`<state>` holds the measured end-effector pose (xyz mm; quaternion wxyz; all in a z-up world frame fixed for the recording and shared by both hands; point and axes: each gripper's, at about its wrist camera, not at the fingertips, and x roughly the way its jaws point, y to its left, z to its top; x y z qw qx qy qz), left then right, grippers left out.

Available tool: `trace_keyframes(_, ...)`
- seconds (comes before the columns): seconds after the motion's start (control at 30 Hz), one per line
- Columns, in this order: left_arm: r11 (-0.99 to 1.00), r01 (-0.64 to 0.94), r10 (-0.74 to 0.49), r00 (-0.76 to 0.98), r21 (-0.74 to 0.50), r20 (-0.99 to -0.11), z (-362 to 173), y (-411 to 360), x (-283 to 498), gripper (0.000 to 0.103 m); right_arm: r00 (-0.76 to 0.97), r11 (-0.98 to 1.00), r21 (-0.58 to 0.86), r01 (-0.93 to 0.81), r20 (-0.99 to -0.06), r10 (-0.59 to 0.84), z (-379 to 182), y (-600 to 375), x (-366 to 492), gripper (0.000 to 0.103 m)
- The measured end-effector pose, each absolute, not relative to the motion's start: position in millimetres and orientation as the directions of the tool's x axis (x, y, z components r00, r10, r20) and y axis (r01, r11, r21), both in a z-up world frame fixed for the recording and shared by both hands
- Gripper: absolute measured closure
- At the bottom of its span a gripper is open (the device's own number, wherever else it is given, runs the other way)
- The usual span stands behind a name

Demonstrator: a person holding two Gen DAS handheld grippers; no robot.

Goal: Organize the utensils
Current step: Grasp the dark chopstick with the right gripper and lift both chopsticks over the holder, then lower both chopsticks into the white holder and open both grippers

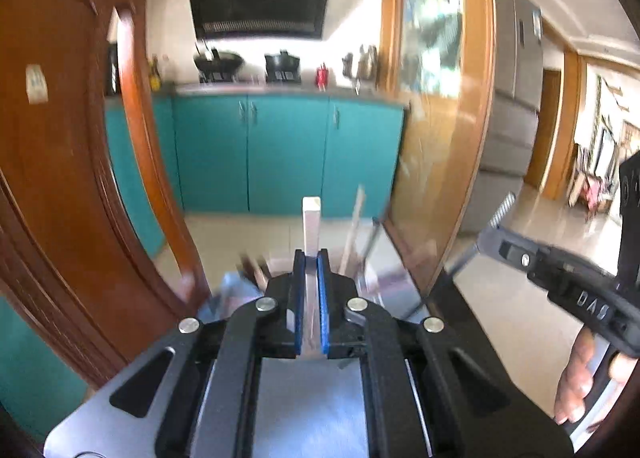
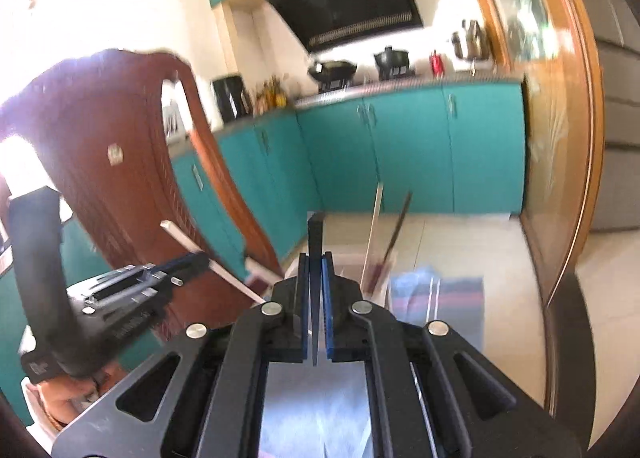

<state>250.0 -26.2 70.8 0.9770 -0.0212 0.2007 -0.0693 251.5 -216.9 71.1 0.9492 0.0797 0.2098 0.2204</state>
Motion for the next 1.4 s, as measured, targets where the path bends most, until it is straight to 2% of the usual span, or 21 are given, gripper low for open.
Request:
trace_keyframes(0.17, 0.987, 0.116, -0.145, 0.941, -0.11, -0.307, 110, -13, 265, 0.096, 0.841, 0.887, 0.249, -0.388, -0.298, 0.452, 101, -213, 269, 0.096)
trace_keyframes(0.6, 0.978, 0.099, -0.143, 0.959, -0.184, -0.244, 114, -9, 315, 0.096, 0.919, 0.896, 0.352, -0.27, -0.184, 0.349, 105, -232, 327, 0.096)
trace_keyframes(0.7, 0.983, 0.056, -0.095, 0.969, -0.173, -0.228, 105, -10, 329, 0.096, 0.92, 0.908, 0.335, -0.251, -0.21, 0.331, 96, -229, 337, 0.096)
trace_keyframes(0.93, 0.986, 0.007, -0.067, 0.931, -0.167, -0.359, 57, -15, 376, 0.096, 0.893, 0.939, 0.263, -0.223, -0.33, 0.305, 59, -203, 368, 0.096)
trace_keyframes(1.03, 0.987, 0.006, -0.066, 0.924, -0.158, -0.377, 47, -16, 376, 0.096, 0.883, 0.942, 0.256, -0.217, -0.36, 0.301, 47, -199, 374, 0.096)
trace_keyframes(1.4, 0.998, 0.0, -0.022, 0.943, -0.067, -0.331, 43, -32, 362, 0.096, 0.899, 0.951, 0.236, -0.199, -0.342, 0.273, 42, -199, 368, 0.096)
